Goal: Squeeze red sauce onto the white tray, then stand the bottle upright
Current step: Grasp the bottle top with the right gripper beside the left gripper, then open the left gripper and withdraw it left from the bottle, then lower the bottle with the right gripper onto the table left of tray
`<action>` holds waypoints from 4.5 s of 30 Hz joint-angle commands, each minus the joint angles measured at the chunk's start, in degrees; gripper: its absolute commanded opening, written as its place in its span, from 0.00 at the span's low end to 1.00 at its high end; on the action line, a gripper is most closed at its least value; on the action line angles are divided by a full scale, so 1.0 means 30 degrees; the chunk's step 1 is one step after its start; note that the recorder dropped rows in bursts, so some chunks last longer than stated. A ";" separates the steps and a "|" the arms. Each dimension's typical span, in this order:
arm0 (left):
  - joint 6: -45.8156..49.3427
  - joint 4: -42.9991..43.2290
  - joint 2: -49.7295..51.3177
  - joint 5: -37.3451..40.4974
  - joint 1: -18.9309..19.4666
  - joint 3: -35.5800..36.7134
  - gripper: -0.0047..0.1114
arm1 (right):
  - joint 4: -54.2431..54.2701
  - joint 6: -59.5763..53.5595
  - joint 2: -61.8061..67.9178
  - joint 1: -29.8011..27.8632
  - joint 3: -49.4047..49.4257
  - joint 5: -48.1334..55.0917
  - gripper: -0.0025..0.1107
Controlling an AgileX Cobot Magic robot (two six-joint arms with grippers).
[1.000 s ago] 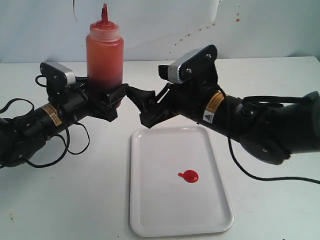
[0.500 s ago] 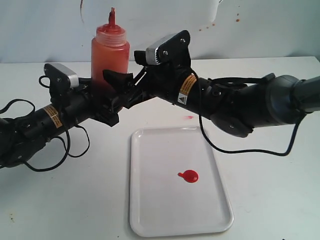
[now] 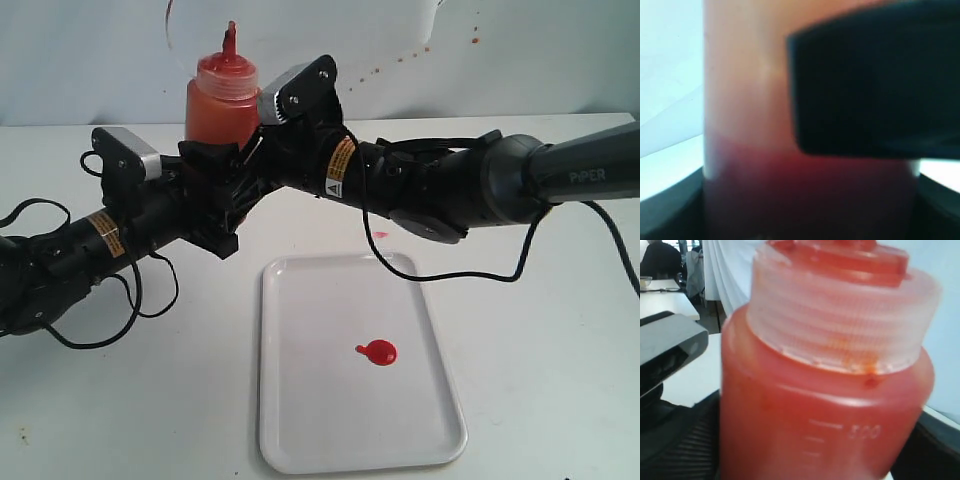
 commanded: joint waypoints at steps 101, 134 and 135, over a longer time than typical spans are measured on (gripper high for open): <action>0.4010 -1.2686 -0.0295 0.7505 0.3525 -0.0015 0.93 | 1.0102 -0.7570 0.3962 0.3087 -0.5670 0.8315 0.02; 0.3394 -1.2644 -0.0295 0.7018 0.3525 -0.0015 0.93 | 0.9706 -0.7694 0.3962 0.3087 -0.5670 0.9163 0.49; 0.3394 -1.2644 -0.0295 0.7018 0.3525 -0.0015 0.93 | 0.9706 -0.7694 0.3962 0.3087 -0.5670 0.9163 0.57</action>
